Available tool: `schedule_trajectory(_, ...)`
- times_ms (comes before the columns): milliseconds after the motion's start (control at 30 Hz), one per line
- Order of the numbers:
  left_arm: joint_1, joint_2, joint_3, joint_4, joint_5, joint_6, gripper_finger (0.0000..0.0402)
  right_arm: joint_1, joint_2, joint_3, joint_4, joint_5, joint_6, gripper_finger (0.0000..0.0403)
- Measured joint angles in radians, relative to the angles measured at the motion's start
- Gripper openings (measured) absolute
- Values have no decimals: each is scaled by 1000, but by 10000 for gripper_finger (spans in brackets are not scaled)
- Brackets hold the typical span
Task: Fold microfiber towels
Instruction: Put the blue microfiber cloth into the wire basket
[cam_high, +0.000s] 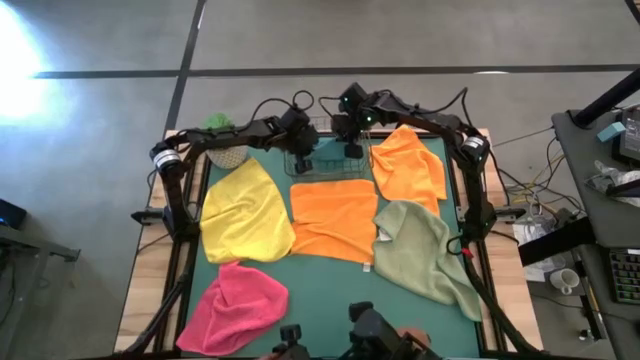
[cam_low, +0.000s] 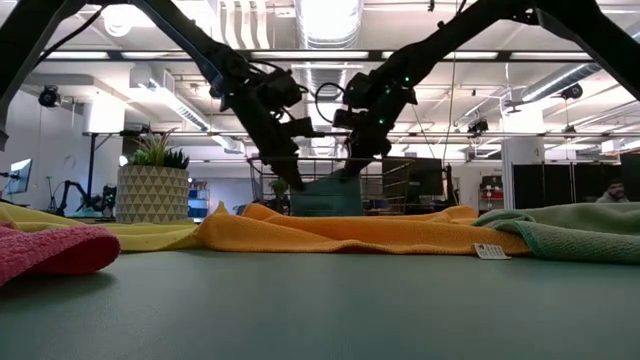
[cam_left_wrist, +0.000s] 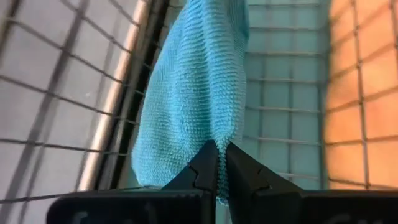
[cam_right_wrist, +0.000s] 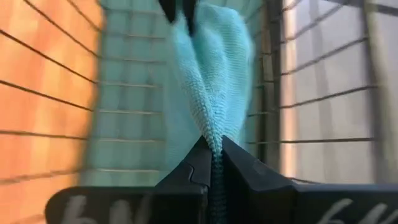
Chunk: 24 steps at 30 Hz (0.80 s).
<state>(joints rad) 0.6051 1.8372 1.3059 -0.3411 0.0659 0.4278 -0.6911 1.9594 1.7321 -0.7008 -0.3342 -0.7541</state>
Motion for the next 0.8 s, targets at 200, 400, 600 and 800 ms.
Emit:
schedule_trajectory(200, -2, -2, 14, -18, 20, -1, 1, 29, 0, -14, -43, -9, 13, 9)
schedule_trajectory(400, -8, -30, 44, -22, 91, -5, 1, 38, 0, -19, -57, -10, 17, 9)
schedule_trajectory(600, -16, -51, 53, -117, 248, -81, 1, 38, 0, -19, -70, -25, 20, 9)
schedule_trajectory(800, -22, -49, 46, -124, 252, -109, 2, 46, 0, -19, -101, -41, 21, 9)
